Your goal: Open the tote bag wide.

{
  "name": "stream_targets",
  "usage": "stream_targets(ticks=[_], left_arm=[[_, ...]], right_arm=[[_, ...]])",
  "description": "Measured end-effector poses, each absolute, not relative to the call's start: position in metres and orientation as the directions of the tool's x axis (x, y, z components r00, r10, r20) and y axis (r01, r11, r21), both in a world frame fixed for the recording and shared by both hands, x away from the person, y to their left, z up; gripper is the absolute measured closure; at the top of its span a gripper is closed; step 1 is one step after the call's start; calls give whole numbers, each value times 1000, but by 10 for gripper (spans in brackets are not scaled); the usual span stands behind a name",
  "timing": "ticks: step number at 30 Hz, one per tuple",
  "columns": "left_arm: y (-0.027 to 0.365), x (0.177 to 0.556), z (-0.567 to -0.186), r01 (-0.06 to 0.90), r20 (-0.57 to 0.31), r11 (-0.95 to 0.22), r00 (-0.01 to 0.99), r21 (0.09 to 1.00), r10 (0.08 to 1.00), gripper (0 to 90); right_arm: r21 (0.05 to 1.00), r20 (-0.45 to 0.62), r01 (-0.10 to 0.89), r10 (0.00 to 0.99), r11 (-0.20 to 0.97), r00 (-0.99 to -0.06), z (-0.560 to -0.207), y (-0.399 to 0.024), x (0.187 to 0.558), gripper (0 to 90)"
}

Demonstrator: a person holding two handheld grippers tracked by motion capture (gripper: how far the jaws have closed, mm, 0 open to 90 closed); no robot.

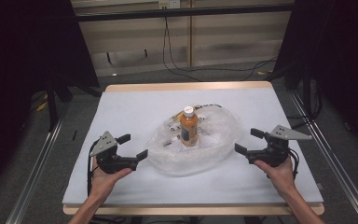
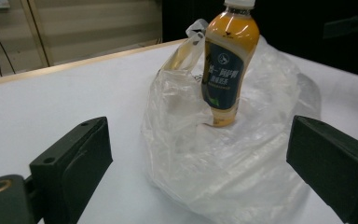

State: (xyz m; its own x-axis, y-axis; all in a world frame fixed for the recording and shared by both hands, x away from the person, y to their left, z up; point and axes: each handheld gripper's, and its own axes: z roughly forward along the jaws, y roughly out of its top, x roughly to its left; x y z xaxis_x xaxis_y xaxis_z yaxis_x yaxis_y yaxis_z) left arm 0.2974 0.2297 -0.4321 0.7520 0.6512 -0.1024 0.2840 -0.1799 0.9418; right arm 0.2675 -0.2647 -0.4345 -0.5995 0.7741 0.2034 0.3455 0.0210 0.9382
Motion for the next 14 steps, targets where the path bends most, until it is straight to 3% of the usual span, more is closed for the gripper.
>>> stream_targets(ticks=[3, 11, 14], left_arm=[[233, 291, -432, 289, -118, -162, 752, 944, 649, 47], [243, 280, -445, 249, -36, -219, 734, 943, 679, 62], [247, 282, -449, 267, -51, -214, 728, 940, 684, 60]], right_arm=[[926, 224, 376, 779, 17, -586, -434, -271, 257, 32], [926, 191, 376, 819, 32, -541, -442, -284, 243, 47], [929, 178, 368, 828, 36, -531, -444, -287, 244, 42]])
